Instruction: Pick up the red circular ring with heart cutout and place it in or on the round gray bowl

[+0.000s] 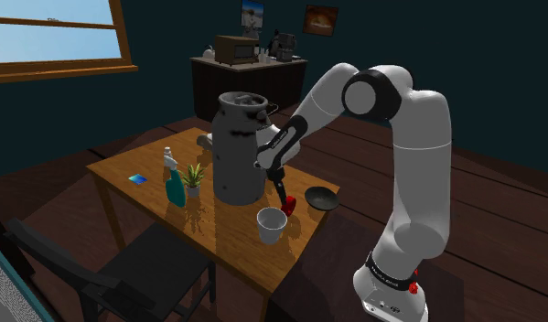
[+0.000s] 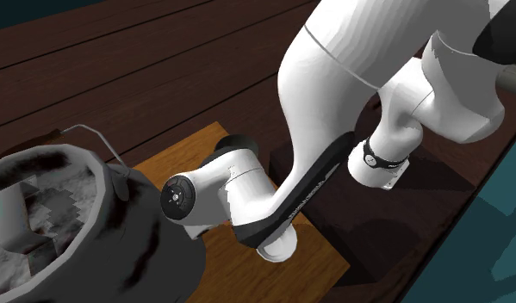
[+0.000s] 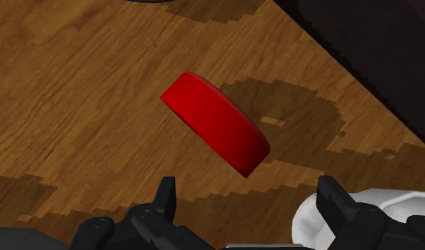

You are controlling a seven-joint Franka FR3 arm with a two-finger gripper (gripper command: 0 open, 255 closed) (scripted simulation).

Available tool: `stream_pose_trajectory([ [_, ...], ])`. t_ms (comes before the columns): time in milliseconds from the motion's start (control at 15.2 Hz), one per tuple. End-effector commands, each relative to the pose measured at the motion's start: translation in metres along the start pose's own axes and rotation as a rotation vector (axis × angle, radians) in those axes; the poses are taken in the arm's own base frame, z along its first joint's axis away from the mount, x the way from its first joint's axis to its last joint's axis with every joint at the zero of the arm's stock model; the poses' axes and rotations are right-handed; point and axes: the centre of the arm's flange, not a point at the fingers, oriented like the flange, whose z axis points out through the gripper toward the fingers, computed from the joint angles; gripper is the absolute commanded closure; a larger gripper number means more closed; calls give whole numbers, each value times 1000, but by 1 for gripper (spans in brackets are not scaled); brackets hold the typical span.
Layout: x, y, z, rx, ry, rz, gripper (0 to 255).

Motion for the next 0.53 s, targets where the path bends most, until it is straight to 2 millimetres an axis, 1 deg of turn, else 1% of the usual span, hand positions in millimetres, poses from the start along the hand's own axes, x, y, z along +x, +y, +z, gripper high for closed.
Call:
stream_pose_trajectory([
  [0, 5, 5, 19, 4, -9, -23, 0],
  [462, 4, 5, 54, 4, -9, -23, 0],
])
